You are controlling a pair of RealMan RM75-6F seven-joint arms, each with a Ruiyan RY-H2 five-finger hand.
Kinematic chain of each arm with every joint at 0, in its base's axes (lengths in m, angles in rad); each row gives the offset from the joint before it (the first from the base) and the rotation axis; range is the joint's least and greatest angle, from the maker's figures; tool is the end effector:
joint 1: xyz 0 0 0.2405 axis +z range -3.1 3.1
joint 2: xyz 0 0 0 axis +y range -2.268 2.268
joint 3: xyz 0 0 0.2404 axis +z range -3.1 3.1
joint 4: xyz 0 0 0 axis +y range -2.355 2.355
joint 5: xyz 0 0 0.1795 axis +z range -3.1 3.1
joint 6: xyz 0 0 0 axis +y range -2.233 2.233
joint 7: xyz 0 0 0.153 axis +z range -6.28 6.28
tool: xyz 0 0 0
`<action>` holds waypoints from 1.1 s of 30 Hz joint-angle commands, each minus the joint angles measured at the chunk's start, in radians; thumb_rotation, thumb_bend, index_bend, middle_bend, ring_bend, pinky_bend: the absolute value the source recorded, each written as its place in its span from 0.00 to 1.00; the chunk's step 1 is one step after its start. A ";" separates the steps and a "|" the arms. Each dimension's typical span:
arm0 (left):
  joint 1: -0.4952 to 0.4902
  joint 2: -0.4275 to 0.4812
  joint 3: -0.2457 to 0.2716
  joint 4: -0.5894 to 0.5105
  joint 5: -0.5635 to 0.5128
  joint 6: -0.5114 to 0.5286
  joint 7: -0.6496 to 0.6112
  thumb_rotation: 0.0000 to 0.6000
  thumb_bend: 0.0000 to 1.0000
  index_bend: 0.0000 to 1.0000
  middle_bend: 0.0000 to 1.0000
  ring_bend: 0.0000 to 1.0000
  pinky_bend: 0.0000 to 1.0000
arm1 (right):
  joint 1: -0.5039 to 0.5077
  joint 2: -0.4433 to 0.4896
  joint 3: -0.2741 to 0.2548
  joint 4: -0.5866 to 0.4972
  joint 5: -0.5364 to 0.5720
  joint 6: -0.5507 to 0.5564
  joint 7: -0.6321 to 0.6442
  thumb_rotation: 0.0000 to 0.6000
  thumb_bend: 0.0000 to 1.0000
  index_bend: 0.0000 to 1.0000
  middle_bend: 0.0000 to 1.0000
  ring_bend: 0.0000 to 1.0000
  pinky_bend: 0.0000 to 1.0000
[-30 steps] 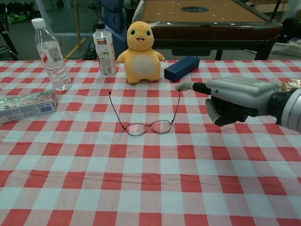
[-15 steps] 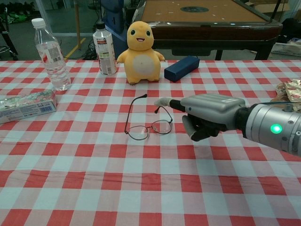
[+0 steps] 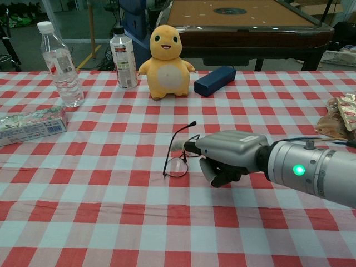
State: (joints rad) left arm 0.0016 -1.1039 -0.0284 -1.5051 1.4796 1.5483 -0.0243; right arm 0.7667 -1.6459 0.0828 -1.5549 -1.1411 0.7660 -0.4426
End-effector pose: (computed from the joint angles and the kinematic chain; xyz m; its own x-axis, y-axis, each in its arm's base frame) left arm -0.3178 0.1569 0.2021 0.4850 -0.0074 0.8745 0.8710 0.0941 -0.4822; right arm -0.1093 -0.2719 -0.0605 0.5517 -0.4630 0.6938 -0.7794 -0.5823 0.2312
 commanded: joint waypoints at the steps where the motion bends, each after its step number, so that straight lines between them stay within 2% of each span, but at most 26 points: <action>1: -0.001 -0.001 0.000 0.000 0.002 -0.001 0.001 1.00 0.26 0.00 0.00 0.02 0.00 | 0.004 -0.007 -0.017 0.009 0.009 -0.008 -0.006 1.00 1.00 0.00 1.00 1.00 1.00; 21: 0.002 -0.003 0.000 0.004 0.003 -0.001 -0.001 1.00 0.26 0.00 0.00 0.02 0.00 | 0.036 -0.050 -0.045 0.069 0.062 -0.044 0.023 1.00 1.00 0.00 1.00 1.00 1.00; 26: 0.006 0.001 -0.001 0.003 0.004 0.006 -0.004 1.00 0.26 0.00 0.00 0.02 0.00 | 0.021 -0.033 -0.040 0.044 0.042 -0.003 0.045 1.00 1.00 0.00 1.00 1.00 1.00; 33: 0.005 0.003 0.000 -0.007 0.017 0.013 0.001 1.00 0.26 0.00 0.00 0.02 0.00 | -0.015 0.038 -0.015 -0.006 0.016 0.072 0.102 1.00 1.00 0.00 1.00 1.00 1.00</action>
State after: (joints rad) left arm 0.0069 -1.1006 -0.0282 -1.5123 1.4960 1.5606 -0.0237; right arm 0.7608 -1.6203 0.0604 -1.5503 -1.1170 0.8242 -0.3513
